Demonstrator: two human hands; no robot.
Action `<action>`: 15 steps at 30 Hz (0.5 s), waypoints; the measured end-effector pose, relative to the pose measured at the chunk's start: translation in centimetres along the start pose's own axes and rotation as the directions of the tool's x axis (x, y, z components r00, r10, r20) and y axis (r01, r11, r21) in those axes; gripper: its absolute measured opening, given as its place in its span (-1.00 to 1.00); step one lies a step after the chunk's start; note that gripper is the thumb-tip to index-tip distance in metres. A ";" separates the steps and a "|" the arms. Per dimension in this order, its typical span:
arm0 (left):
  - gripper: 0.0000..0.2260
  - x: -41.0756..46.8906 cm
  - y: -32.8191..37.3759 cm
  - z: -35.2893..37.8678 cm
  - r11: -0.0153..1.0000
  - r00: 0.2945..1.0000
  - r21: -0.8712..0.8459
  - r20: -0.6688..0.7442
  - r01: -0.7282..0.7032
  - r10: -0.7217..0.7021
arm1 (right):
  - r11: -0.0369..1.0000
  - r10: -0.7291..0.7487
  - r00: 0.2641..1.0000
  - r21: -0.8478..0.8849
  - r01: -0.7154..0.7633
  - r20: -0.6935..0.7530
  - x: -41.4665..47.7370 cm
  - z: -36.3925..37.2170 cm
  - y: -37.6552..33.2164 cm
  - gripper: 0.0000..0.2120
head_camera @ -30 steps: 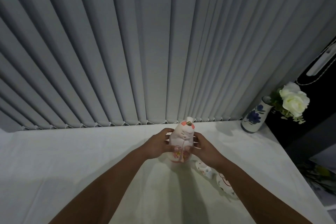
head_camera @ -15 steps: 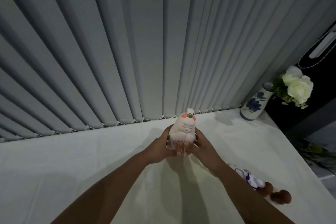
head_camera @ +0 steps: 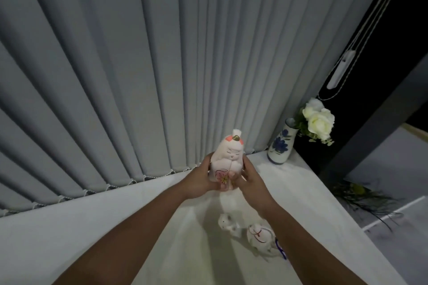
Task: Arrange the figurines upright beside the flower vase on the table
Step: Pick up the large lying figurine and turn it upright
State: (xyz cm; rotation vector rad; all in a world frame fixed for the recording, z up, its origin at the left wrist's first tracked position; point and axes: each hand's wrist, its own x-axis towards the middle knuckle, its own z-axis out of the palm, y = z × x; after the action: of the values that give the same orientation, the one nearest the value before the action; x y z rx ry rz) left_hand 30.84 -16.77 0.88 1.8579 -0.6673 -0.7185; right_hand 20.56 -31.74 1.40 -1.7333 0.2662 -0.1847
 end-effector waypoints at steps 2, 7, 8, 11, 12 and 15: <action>-0.15 2.1 1.1 1.4 1.000 1.000 0.017 0.003 -0.003 0.003 | 1.000 -0.014 1.000 0.001 0.014 -0.013 0.6 -2.1 0.1 -0.53; -0.19 6.8 2.9 5.1 0.999 0.999 0.023 0.037 0.026 -0.027 | 0.997 0.006 1.000 0.075 -0.004 -0.020 2.3 -7.3 1.7 -0.49; -0.19 7.7 3.2 5.7 0.999 0.999 0.028 0.043 0.031 -0.032 | 0.996 0.015 1.000 0.085 -0.014 -0.017 2.6 -8.1 1.9 -0.48; -0.20 10.1 3.9 7.1 0.998 0.997 0.015 0.044 0.066 -0.066 | 0.991 0.028 1.000 0.128 -0.027 -0.013 3.9 -10.4 2.4 -0.43; -0.19 10.8 3.9 7.4 0.997 0.996 0.007 0.038 0.078 -0.078 | 0.992 0.036 0.999 0.125 -0.035 -0.004 4.4 -11.0 2.5 -0.44; -0.18 12.7 4.0 8.0 0.994 0.994 -0.006 0.030 0.107 -0.107 | 0.991 0.061 0.998 0.115 -0.063 0.027 6.1 -12.6 3.4 -0.47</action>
State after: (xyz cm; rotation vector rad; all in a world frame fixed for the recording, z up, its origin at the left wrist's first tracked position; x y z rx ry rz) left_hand 33.05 -32.12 -0.40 1.8905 -0.5871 -0.8185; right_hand 22.73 -45.96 0.13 -1.6092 0.2865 -0.1320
